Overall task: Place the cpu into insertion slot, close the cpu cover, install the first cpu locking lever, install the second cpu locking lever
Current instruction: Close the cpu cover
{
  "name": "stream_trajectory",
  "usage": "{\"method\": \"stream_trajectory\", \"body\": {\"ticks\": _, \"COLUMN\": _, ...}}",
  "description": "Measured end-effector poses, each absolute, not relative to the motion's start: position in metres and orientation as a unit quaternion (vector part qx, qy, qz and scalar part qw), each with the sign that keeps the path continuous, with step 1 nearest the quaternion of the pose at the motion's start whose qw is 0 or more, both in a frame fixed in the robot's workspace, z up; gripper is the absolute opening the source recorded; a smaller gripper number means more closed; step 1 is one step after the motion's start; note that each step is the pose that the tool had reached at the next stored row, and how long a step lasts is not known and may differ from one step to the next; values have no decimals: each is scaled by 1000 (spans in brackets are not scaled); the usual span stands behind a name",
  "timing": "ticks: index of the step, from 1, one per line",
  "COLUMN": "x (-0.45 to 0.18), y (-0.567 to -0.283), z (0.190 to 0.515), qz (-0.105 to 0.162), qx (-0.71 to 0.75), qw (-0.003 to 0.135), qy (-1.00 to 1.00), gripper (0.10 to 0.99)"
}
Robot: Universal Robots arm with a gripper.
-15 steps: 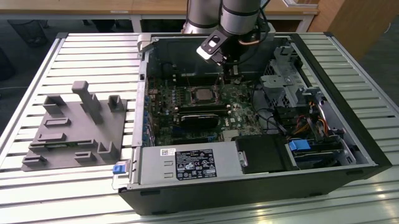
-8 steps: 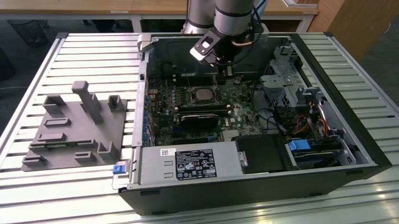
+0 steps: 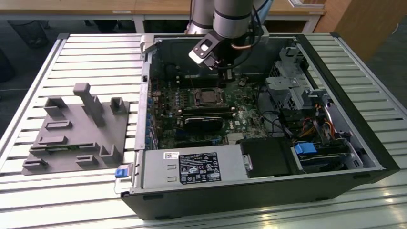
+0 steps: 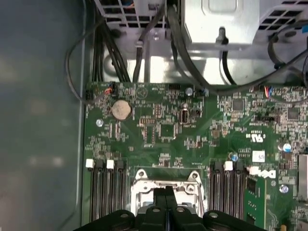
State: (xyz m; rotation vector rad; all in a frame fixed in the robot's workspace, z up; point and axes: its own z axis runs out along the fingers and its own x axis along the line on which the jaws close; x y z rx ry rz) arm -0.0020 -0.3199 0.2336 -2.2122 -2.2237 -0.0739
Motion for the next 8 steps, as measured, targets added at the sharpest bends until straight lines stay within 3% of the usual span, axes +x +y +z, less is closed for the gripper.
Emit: {"method": "stream_trajectory", "body": {"ticks": 8, "x": -13, "y": -320, "z": 229, "qz": -23, "qx": -705, "qw": 2, "qy": -709, "gripper": 106}}
